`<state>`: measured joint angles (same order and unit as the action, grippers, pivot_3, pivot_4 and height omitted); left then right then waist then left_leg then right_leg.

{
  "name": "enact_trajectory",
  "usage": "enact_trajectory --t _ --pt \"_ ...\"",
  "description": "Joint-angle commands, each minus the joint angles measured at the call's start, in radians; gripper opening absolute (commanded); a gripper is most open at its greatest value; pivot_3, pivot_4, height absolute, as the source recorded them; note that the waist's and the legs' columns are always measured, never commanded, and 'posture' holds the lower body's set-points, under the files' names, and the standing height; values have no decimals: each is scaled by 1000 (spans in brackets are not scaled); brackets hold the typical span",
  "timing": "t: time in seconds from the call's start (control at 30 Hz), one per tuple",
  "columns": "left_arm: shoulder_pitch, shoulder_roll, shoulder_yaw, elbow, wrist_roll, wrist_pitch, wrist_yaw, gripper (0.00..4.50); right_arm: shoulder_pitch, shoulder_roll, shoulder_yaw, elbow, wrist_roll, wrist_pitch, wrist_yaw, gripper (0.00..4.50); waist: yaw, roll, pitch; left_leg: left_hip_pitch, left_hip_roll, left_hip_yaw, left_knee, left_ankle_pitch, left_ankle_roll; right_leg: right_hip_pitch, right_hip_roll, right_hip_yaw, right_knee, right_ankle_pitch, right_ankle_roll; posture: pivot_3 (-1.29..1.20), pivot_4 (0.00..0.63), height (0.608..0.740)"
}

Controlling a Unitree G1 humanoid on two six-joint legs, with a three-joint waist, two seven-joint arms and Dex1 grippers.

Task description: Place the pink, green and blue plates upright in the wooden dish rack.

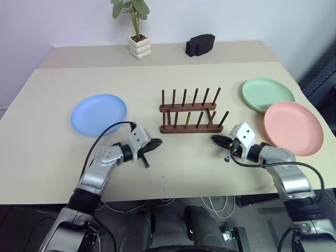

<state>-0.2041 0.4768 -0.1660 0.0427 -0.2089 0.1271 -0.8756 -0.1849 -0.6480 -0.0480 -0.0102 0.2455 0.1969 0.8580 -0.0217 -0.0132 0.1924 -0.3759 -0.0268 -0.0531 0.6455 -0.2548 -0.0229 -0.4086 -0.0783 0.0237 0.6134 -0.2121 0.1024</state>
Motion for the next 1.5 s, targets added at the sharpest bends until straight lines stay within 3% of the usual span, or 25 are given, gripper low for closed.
enact_trajectory --t 0.03,0.1,0.33,0.6,0.67,1.03,1.13,1.37,1.5 --pt "133 94 51 -82 -40 49 -59 163 20 -71 -91 -91 49 59 13 245 2 0 0 0 0 0 0 0 0 0 0 0 -1 -2 0 0 150 730" --pt "199 140 99 -126 -73 66 -70 143 39 -117 -132 -115 62 95 22 828 4 0 0 0 0 0 0 0 0 0 -1 0 -1 -5 -1 0 150 730" --pt "364 231 255 -155 -124 36 -77 143 37 -242 -244 -66 30 125 -9 4183 3 0 0 0 2 1 -1 -1 0 -1 -3 0 -2 -6 -2 0 150 730" --pt "346 265 386 -186 -208 40 -91 143 41 -283 -259 65 -15 153 -52 4183 6 0 0 -9 2 1 0 -1 0 -8 -2 -2 -2 -6 -3 0 150 730" --pt "316 266 372 -235 -236 66 -108 143 51 -272 -245 66 -30 168 -73 4183 9 0 1 -16 2 3 2 -1 0 -16 -2 -2 -1 -5 -4 0 150 730" --pt "118 225 207 -425 -308 201 -138 143 76 -231 -201 53 -98 254 -191 4183 7 -1 1 -17 1 8 2 -1 0 -16 -1 -1 0 -2 -7 0 150 730" --pt "91 206 166 -430 -293 205 -135 143 88 -226 -201 31 -102 264 -204 3332 8 -1 1 -17 1 9 2 -1 0 -16 -1 -1 0 -2 -7 0 150 730" --pt "78 170 126 -410 -268 196 -117 143 131 -217 -220 -29 -100 282 -221 33 7 -1 1 -17 1 9 2 -1 0 -16 -1 -1 0 -2 -6 0 150 730" --pt "74 157 117 -391 -258 190 -122 143 168 -227 -248 -89 -90 293 -213 33 9 -2 1 -16 1 9 3 -1 0 -16 -1 -1 0 -4 -3 0 150 730"
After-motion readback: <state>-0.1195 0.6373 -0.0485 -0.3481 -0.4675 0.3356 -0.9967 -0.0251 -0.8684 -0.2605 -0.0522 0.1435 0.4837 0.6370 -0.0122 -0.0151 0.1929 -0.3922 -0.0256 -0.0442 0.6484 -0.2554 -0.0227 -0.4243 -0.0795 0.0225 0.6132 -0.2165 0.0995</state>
